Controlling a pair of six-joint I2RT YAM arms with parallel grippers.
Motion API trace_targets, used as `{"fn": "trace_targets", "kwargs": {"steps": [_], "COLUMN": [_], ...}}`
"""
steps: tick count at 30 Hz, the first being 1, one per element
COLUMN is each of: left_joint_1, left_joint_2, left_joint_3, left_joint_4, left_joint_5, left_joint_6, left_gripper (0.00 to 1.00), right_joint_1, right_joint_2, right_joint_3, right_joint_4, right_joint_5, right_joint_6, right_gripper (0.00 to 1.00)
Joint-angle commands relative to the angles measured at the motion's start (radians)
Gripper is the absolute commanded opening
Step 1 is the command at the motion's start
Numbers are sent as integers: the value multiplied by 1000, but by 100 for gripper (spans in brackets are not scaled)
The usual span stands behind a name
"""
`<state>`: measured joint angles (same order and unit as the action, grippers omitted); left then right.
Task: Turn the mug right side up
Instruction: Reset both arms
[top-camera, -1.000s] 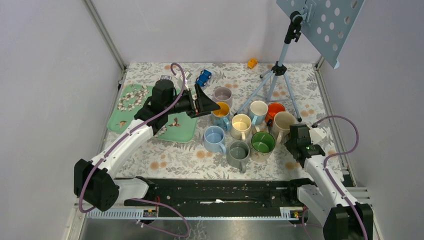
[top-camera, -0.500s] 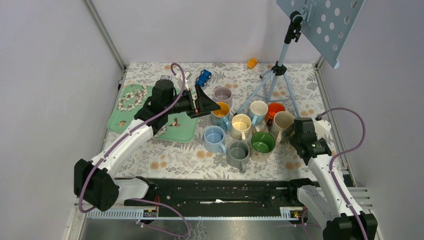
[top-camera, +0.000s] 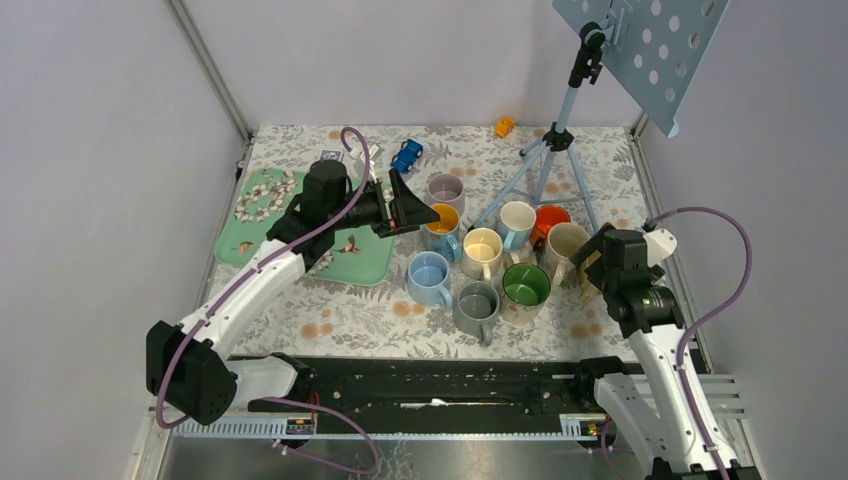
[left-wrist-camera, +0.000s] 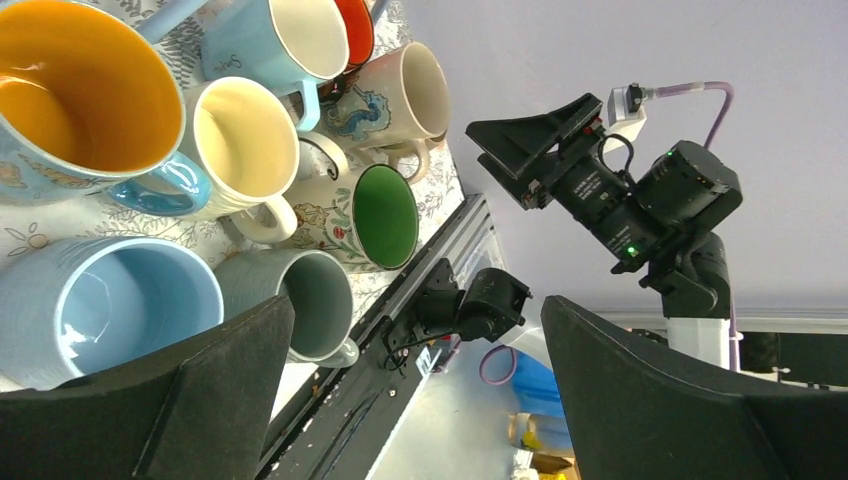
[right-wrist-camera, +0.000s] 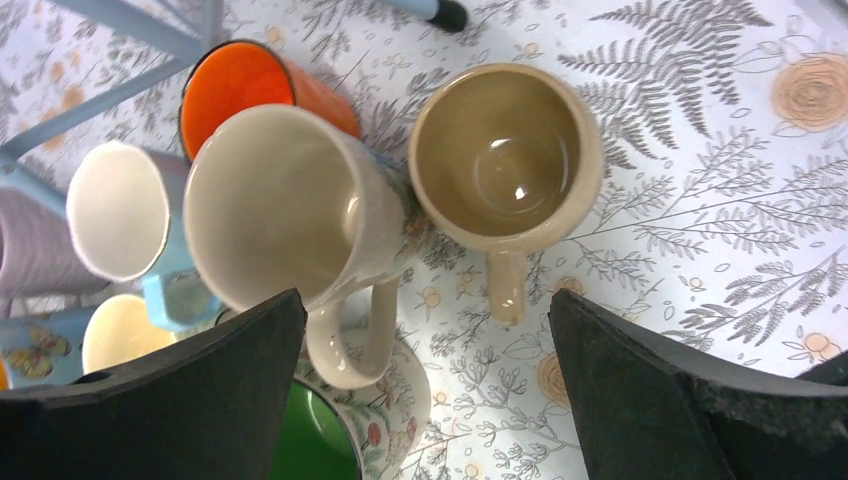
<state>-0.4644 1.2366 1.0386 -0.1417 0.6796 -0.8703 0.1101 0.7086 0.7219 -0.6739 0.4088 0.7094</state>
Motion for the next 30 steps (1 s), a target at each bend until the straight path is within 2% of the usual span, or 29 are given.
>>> {"fn": "trace_targets", "kwargs": {"steps": [1, 17, 22, 30], "left_joint_1": [-4, -5, -4, -5], "left_joint_2": [-51, -88, -86, -102], "left_joint_3": [42, 123, 146, 178], "left_joint_4": [-22, -249, -303, -358], "left_joint_5": [-35, -291, -355, -480], "left_joint_6": [63, 248, 283, 325], "left_gripper": [99, 99, 99, 99], "right_joint_1": [-5, 20, 104, 359], "right_joint_2": [-24, -24, 15, 155], "right_joint_3": [33, 119, 180, 319], "right_joint_4": [35, 126, 143, 179], "right_joint_5": [-121, -407, -390, -258], "right_joint_6": [-75, -74, -66, -69], "right_gripper": [100, 100, 100, 100]}}
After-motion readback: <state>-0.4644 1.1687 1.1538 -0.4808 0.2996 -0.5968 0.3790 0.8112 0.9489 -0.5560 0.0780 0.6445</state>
